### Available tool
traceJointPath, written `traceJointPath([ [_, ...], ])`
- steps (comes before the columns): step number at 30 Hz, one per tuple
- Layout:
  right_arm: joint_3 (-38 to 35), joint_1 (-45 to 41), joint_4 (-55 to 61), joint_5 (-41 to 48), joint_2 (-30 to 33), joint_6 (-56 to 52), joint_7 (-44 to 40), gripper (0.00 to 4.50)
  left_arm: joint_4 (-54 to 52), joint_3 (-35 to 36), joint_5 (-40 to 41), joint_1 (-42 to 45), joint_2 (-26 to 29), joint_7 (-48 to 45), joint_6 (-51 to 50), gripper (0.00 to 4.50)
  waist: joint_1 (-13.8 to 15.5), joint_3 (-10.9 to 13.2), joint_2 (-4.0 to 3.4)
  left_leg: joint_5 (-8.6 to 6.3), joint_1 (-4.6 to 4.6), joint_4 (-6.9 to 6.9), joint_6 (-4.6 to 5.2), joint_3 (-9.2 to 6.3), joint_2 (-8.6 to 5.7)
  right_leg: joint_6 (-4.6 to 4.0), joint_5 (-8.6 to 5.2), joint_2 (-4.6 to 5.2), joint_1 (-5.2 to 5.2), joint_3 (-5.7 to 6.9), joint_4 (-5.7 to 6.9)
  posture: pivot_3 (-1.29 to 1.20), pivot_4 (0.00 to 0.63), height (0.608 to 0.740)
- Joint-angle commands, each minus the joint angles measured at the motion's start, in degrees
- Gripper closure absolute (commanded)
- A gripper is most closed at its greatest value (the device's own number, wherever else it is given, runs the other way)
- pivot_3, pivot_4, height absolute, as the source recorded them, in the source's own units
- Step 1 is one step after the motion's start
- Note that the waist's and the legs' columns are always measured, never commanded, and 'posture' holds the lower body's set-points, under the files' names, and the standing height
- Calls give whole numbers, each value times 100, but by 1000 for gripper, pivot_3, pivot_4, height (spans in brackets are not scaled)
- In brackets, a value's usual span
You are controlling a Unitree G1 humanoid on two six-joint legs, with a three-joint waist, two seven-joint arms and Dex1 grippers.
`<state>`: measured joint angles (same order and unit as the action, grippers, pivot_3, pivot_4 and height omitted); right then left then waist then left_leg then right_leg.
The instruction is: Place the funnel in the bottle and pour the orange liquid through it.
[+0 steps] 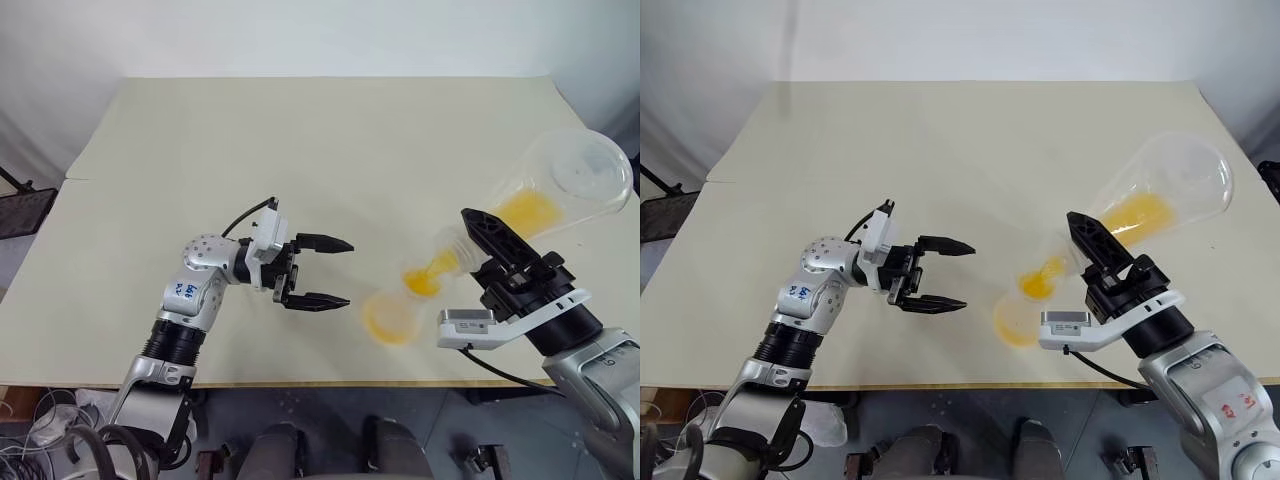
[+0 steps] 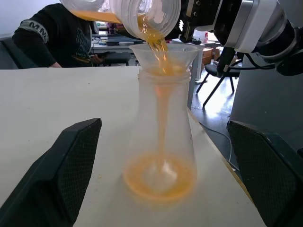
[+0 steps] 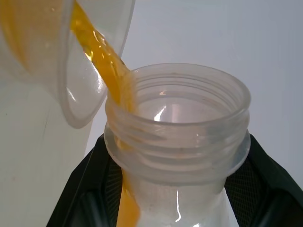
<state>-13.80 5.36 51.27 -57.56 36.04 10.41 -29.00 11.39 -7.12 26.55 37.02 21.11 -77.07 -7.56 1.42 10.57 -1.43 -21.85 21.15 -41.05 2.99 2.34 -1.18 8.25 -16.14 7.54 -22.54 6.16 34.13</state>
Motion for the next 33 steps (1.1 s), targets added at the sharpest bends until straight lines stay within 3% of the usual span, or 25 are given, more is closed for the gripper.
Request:
traceJointPath([
  [1,-144,-63,81,-68,-31,82,130,2048,-181,56,65,67,-17,-3,-20,0,0,0,0,0,0,0,0,0,0,0,0,0,0,0,0,0,150,740],
  [33,-358,-128,-91,-129,22,495,326,2048,-106,52,35,139,-57,-12,-62,0,0,0,0,0,0,0,0,0,0,0,0,0,0,0,1,0,150,740],
])
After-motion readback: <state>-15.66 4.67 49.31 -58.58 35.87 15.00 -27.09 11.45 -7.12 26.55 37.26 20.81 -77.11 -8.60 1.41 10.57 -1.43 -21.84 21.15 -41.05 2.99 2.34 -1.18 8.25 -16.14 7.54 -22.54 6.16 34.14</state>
